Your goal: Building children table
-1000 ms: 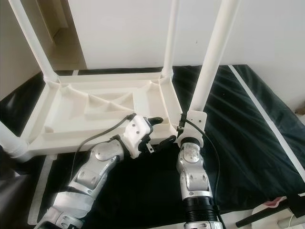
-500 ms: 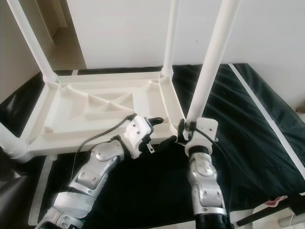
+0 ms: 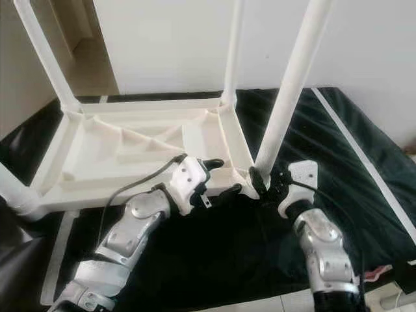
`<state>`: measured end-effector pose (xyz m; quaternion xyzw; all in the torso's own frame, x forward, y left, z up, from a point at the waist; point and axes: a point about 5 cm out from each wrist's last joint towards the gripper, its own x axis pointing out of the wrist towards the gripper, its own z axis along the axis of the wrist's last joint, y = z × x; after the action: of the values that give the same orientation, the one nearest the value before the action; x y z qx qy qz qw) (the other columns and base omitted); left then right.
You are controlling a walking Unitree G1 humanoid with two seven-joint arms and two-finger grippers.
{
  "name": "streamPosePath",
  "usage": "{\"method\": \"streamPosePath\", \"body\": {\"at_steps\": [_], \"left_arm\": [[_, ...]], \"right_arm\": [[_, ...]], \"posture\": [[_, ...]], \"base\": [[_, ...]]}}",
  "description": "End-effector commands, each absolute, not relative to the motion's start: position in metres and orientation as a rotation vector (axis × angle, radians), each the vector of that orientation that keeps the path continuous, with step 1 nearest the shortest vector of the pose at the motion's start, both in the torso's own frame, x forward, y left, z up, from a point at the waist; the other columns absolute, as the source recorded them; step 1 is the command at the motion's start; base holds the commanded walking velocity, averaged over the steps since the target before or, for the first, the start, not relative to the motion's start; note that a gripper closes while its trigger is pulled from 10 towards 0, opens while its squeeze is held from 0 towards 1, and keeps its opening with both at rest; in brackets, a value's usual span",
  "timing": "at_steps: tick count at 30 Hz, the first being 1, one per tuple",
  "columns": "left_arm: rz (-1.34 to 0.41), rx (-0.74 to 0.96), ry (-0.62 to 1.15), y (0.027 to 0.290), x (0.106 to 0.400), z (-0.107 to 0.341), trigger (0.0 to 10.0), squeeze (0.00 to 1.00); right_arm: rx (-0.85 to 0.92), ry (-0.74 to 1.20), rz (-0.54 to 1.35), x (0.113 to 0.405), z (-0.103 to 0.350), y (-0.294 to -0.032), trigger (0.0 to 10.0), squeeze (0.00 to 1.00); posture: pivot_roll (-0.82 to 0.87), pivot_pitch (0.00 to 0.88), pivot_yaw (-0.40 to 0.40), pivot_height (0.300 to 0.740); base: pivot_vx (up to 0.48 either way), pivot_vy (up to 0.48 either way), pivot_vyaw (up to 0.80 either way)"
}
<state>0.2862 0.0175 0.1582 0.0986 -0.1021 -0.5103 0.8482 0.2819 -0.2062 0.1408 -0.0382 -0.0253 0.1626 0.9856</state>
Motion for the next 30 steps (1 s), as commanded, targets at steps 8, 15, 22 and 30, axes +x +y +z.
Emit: {"method": "streamPosePath", "body": {"at_steps": [8,15,22,30], "left_arm": [[-1.048,0.212,-0.217,0.020,0.289,0.159,10.0,0.00],[-1.034,0.215,-0.221,0.021,0.290,0.160,10.0,0.00],[-1.017,0.216,-0.216,0.026,0.290,0.159,10.0,0.00],[-1.007,0.213,-0.214,0.025,0.291,0.159,10.0,0.00]], "right_arm": [[-0.128,0.012,0.541,0.302,0.136,-0.194,10.0,0.00],[-0.175,0.062,0.572,0.316,0.127,-0.195,10.0,0.00],[-0.165,0.087,0.599,0.314,0.119,-0.197,0.0,0.00],[-0.153,0.095,0.611,0.313,0.115,-0.198,2.9,0.00]], "posture": [[-0.01,0.000,-0.032,0.740],[0.02,0.000,-0.044,0.740],[0.02,0.000,-0.045,0.740],[0.02,0.000,-0.042,0.740]], "base": [[0.000,0.000,0.00],[0.000,0.000,0.00],[0.000,0.000,0.00],[0.000,0.000,0.00]]}}
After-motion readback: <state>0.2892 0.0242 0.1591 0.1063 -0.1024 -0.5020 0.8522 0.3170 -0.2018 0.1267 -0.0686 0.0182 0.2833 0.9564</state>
